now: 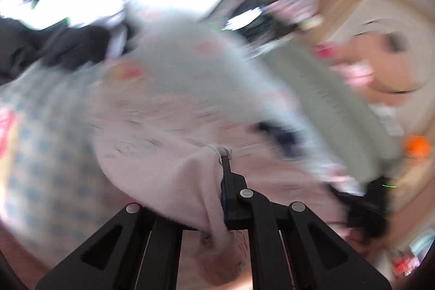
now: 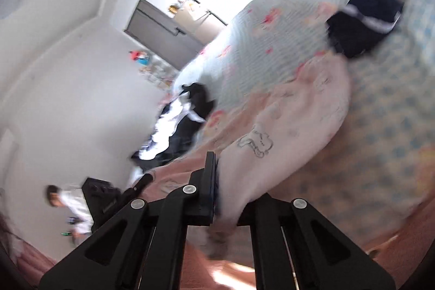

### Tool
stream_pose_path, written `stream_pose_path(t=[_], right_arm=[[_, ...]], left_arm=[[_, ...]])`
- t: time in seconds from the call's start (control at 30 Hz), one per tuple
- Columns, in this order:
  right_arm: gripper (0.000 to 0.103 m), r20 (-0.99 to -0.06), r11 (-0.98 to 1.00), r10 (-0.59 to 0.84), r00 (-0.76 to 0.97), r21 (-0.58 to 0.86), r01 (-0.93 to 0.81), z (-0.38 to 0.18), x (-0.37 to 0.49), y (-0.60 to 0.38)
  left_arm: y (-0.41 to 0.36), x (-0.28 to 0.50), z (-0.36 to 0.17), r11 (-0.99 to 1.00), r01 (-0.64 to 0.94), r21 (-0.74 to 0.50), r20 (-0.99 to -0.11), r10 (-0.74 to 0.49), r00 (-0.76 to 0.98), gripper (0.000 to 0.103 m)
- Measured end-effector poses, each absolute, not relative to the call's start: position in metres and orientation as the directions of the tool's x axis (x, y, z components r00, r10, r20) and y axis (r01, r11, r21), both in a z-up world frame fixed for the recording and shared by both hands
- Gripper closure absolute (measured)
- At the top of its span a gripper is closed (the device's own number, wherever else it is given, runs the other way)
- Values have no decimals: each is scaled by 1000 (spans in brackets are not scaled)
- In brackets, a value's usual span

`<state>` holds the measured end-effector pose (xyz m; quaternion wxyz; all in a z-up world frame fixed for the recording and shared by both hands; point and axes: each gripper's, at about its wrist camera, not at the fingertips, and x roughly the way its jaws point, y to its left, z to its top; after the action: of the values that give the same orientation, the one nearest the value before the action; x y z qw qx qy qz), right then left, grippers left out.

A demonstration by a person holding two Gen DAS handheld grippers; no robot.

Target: Fold clothes

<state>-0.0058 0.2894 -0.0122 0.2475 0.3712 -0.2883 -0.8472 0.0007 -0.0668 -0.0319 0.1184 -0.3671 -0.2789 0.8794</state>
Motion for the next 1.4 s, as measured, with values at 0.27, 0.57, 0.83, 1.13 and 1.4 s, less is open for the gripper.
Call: stream_pose_path(t=[0.27,0.57,0.83,1.13,1.4], right_arm=[[100,-535,-769,-577,-617,611,190,63,-167,279],[99,-142,-710,-615,-775,527,467,290,-142,299],[98,-463,-802,-538,-704,538,259,118,-111,303],[74,-802,-863,-432,-413,501,-69,-152,-141,331],[51,-724,-786,-503,-472,611,-99,-153,-122,324]], left_arm=[[-57,-167,73,-861,-92,-501,-552,400,-732,98],[-66,-150,260,-882,-290,-372,-338,420,-842,98],[-66,-97,95,-830,-199,-522,-533,499,-683,98],[-108,-60,-121,-733,169,-659,-690,500,-523,72],[-97,-27,-125,-640,128,-758,-569,553,-609,47]])
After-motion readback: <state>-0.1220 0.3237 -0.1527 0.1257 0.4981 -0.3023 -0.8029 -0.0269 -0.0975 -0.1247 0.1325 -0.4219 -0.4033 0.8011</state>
